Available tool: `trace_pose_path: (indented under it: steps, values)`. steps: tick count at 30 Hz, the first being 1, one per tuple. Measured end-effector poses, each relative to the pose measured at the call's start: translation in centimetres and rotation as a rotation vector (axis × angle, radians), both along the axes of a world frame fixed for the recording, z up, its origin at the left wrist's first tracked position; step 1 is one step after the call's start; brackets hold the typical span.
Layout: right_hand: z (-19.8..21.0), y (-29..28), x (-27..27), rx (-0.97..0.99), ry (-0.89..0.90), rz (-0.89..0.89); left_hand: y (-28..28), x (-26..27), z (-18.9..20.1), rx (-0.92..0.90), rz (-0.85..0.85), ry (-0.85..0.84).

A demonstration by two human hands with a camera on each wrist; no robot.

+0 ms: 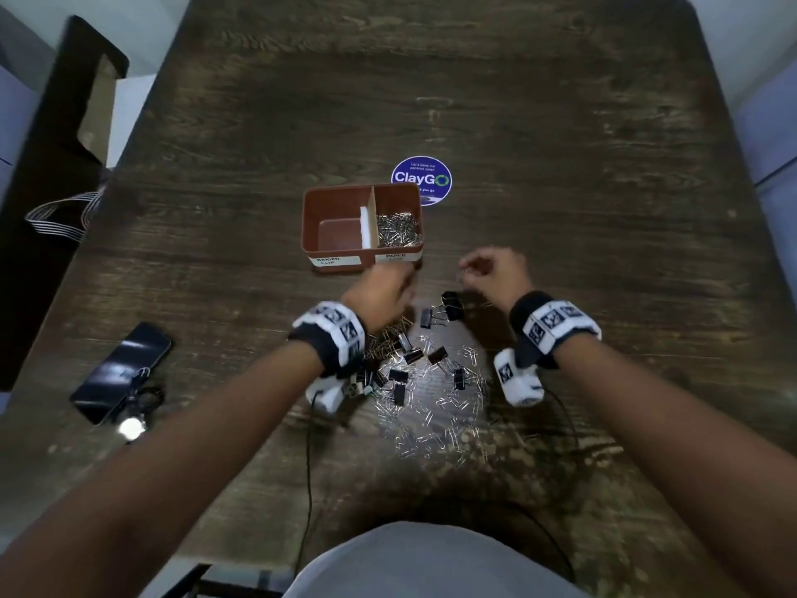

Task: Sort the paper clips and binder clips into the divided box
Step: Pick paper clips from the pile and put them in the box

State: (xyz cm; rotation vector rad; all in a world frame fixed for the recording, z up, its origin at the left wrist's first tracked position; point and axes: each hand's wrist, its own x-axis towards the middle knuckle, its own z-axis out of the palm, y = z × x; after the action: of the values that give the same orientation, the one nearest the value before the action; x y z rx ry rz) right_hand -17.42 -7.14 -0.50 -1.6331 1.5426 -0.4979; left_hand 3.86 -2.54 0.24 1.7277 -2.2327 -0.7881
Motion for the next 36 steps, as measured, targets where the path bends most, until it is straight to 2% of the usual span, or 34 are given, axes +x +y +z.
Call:
trace_pose_path:
  steps: [2, 5, 8, 11, 15, 18, 22, 25, 29, 32, 36]
  values:
    - [1.4, -2.9, 2.2, -0.086, -0.068, -0.033, -3.6, 1.7, 1.6, -0.097, 0.101, -0.003]
    - [2.9, -6.4, 5.5, -0.161, -0.106, -0.023, -7.7, 3.1, 3.1, -0.102, 0.180, -0.020]
    - [3.5, -8.2, 7.2, -0.152, 0.047, 0.109, -9.8, 3.8, 3.5, -0.095, 0.214, -0.088]
    - [2.7, -8.3, 5.9, -0.107, 0.150, 0.122, -9.3, 4.4, 3.0, -0.069, 0.239, -0.084]
    - [-0.1, -5.2, 1.3, 0.008, 0.209, 0.074, -5.3, 3.8, 0.9, 0.059, 0.140, -0.030]
    - [-1.9, -1.1, -1.9, 0.117, 0.274, 0.148, -1.0, 2.3, -1.2, 0.196, -0.008, 0.009]
    - [-4.8, 5.4, -5.1, 0.234, 0.337, 0.275, 5.1, -0.2, -4.2, 0.224, -0.279, -0.061]
    - [-5.9, 9.4, -6.7, 0.279, 0.399, 0.407, 9.4, -1.5, -6.2, 0.188, -0.456, -0.206]
    - [-5.9, 13.9, -6.8, 0.165, 0.432, 0.664, 13.6, -2.6, -7.9, 0.088, -0.600, -0.273]
    - [-6.7, 17.1, -5.7, 0.018, 0.451, 0.797, 15.6, -3.5, -8.7, 0.033, -0.611, -0.306]
    - [-8.2, 19.4, -3.6, -0.056, 0.540, 0.776, 17.2, -4.3, -9.4, 0.043, -0.541, -0.423]
